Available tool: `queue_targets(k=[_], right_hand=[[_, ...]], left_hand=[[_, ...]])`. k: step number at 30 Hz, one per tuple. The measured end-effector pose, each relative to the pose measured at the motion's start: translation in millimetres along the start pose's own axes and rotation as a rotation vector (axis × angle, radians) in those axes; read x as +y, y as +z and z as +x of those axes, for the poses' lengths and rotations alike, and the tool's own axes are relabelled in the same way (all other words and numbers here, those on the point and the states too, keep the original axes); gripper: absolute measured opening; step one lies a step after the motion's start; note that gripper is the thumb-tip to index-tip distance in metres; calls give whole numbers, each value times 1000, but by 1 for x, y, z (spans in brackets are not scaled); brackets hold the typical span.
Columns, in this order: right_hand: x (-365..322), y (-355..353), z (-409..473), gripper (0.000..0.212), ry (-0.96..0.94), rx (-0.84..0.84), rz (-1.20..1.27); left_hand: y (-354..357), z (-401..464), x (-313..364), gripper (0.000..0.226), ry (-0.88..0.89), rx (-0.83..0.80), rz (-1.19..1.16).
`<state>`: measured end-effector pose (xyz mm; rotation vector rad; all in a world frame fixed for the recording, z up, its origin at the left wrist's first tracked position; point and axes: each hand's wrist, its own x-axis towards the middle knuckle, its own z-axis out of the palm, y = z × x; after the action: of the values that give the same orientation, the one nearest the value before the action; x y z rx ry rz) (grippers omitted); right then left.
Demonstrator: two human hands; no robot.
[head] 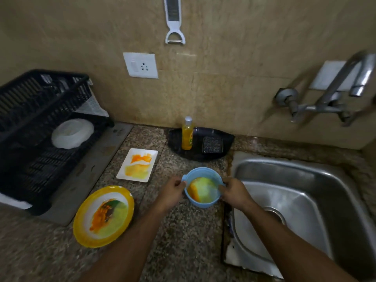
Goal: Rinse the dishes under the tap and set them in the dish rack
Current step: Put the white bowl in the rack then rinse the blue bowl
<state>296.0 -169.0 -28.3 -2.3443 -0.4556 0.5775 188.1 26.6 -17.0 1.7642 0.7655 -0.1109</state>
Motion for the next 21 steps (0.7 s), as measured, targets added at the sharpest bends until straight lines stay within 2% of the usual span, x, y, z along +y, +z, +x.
queue_targets(k=[7,11,16,17,19,21], right_hand=[[44,-74,-36,19,32,176,219],[78,-127,-45,19,51,193,327],[118,-189,-43,22,88,129,343],[126,-201,-38,23,95,178,344],[137,-230,-27,20,124,416,312],[135,-263,-19,34,145,652,203]], left_hand=[[82,-7,61,9,10,-78,-205],[132,-9,93,9,-23,-188,-310],[197,-9,123,27,-33,-226,-349],[207,-8,127,25,-29,-212,-353],[221,-6,136,18,-22,-197,-344],[230,-3,141,17,-16,-174,-331]])
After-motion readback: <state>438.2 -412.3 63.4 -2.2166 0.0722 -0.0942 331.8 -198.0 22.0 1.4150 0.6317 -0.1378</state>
